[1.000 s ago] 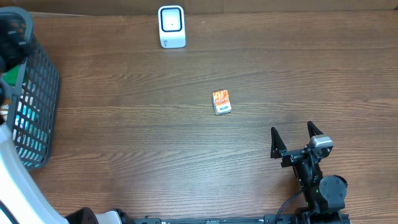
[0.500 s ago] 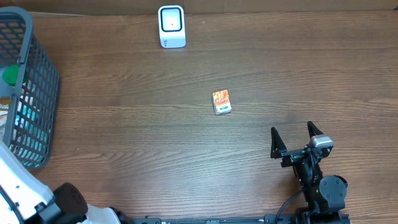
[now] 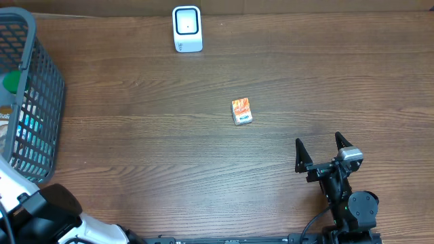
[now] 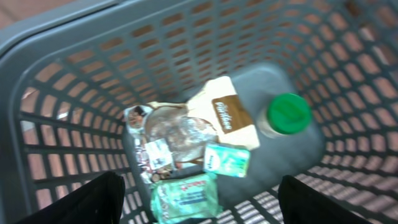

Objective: Scan the item barcode
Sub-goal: 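Reach the left gripper into the basket and grasp the teal packet, then carry the teal packet out and place it left of the orange packet, then reach the left gripper into the basket and grasp the light-blue wipes pack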

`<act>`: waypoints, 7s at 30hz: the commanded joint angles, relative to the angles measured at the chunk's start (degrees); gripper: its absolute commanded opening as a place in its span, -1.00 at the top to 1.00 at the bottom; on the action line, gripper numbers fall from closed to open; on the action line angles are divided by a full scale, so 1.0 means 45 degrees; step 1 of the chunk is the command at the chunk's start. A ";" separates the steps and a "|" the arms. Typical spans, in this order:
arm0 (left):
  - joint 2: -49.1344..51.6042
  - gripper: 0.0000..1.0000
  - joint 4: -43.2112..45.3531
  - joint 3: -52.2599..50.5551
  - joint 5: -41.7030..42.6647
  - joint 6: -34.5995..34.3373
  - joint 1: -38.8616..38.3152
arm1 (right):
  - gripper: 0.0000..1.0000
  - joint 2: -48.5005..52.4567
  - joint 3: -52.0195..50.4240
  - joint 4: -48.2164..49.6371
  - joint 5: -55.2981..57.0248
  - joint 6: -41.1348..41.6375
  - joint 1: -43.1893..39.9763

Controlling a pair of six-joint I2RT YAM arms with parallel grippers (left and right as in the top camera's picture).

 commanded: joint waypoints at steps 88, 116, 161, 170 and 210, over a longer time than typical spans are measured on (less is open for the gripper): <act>0.2681 0.91 0.8646 -0.9340 0.4109 0.4799 0.0903 | -1.00 -0.0151 -0.0136 0.0044 -0.0029 0.0078 -0.0092; -0.4507 0.92 0.1044 -0.2565 0.6926 -0.1331 -0.2788 | -1.00 -0.0151 -0.0136 0.0044 -0.0029 0.0073 -0.0092; -0.0306 -0.09 0.5134 -0.7023 0.2992 -0.4308 -1.3993 | -1.00 -0.0151 -0.0136 0.0044 -0.0029 0.0078 -0.0092; -0.2812 -0.47 0.1195 -0.2574 0.1540 -0.1923 -1.1050 | -1.00 -0.0151 -0.0136 0.0044 -0.0029 0.0078 -0.0092; 0.0102 -0.19 0.0894 -0.5289 0.2025 -0.0053 0.2317 | -1.00 -0.0151 -0.0136 0.0044 -0.0029 0.0078 -0.0092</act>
